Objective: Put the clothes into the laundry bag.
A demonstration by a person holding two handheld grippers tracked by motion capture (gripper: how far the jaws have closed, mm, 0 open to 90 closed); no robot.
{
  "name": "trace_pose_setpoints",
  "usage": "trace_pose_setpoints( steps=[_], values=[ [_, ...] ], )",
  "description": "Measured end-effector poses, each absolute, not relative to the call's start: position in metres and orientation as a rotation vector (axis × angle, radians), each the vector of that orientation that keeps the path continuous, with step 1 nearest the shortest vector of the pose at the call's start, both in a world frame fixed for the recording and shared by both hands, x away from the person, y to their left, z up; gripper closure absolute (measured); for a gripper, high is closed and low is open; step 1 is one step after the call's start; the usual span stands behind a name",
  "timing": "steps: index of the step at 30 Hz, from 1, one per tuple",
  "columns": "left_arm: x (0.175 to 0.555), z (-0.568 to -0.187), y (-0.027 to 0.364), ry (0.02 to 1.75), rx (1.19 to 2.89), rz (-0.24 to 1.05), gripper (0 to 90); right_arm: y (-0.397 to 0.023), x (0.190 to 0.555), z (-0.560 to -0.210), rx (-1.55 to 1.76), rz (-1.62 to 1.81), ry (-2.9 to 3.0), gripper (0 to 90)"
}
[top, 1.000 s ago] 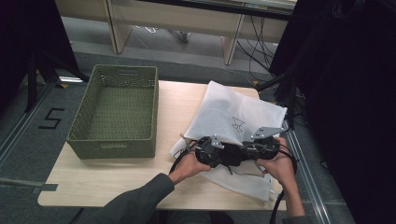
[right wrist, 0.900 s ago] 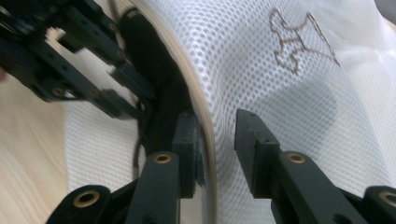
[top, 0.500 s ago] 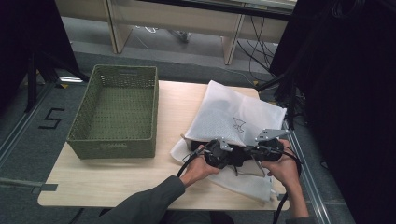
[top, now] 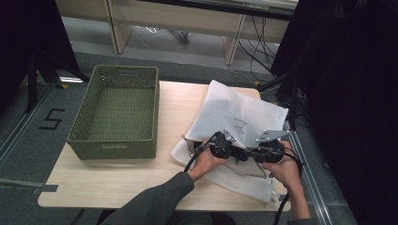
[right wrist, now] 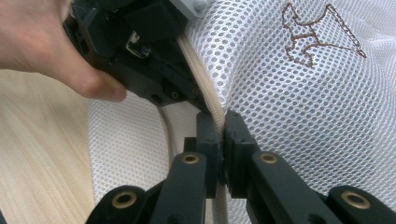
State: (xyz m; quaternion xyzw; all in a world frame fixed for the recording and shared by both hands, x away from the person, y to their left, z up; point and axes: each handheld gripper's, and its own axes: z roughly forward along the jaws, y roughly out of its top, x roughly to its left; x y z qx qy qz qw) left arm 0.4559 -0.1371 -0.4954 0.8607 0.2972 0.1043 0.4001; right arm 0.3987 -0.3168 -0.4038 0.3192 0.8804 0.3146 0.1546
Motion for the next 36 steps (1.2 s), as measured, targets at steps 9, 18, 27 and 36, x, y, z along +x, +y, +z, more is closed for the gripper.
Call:
trace_pose_setpoints(
  steps=[9,18,27,36],
  values=[
    [0.439,-0.48,-0.106,0.673,2.232,0.239,64.2,-0.317,0.399,-0.403,0.93,0.92,2.507,87.2],
    [0.431,-0.469,-0.059,0.719,2.233,0.269,53.0,-0.316,0.399,-0.403,0.93,0.919,2.503,85.0],
    [0.423,-0.472,-0.023,0.766,2.228,0.296,52.4,-0.298,0.4,-0.401,0.849,0.897,2.444,73.1],
    [0.419,-0.477,-0.018,0.795,2.233,0.293,51.8,-0.248,0.416,-0.399,0.699,0.751,2.466,65.4]
  ],
)
